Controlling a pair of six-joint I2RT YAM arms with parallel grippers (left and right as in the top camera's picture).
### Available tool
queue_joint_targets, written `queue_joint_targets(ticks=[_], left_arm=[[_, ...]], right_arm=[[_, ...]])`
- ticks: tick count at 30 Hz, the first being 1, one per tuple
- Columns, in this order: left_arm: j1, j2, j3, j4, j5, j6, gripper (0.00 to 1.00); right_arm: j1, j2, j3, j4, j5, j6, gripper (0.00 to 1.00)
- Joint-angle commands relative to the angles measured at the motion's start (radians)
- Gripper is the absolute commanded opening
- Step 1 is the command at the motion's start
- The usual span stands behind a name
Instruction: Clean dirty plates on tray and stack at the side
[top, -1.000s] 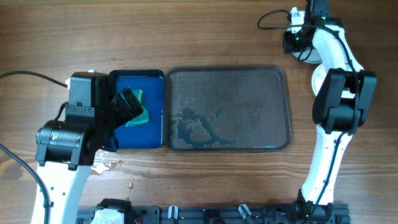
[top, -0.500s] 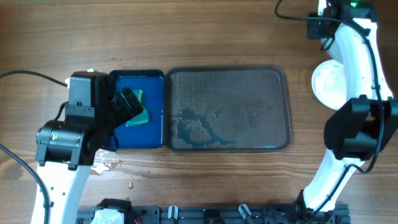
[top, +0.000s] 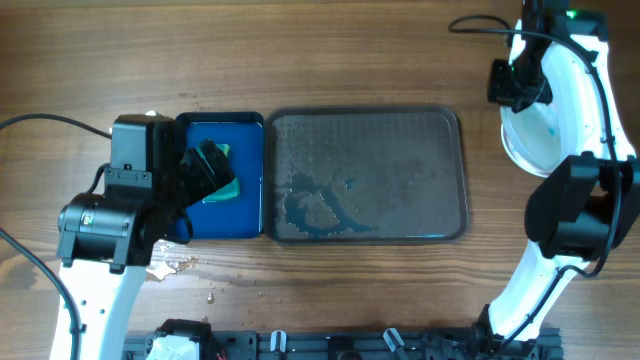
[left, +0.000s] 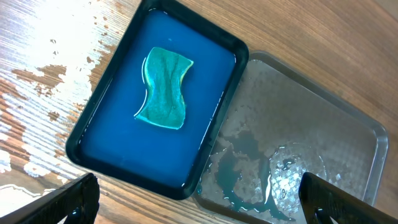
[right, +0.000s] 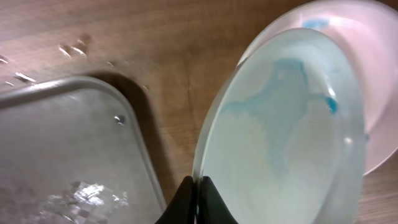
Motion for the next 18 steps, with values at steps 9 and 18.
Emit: queue_joint_targets(ticks=[9,18], left_arm=[[-0.005,0.002,0.013,0.003,0.016,-0.006,1.00],[-0.005,0.002,0.013,0.002,0.016,-0.006,1.00]], right_arm=[[-0.077,0.001,-0.108,0.081,-0.074,0.014,0.05],[-0.077,0.002,-0.108,0.134,-0.092,0.017,0.89]])
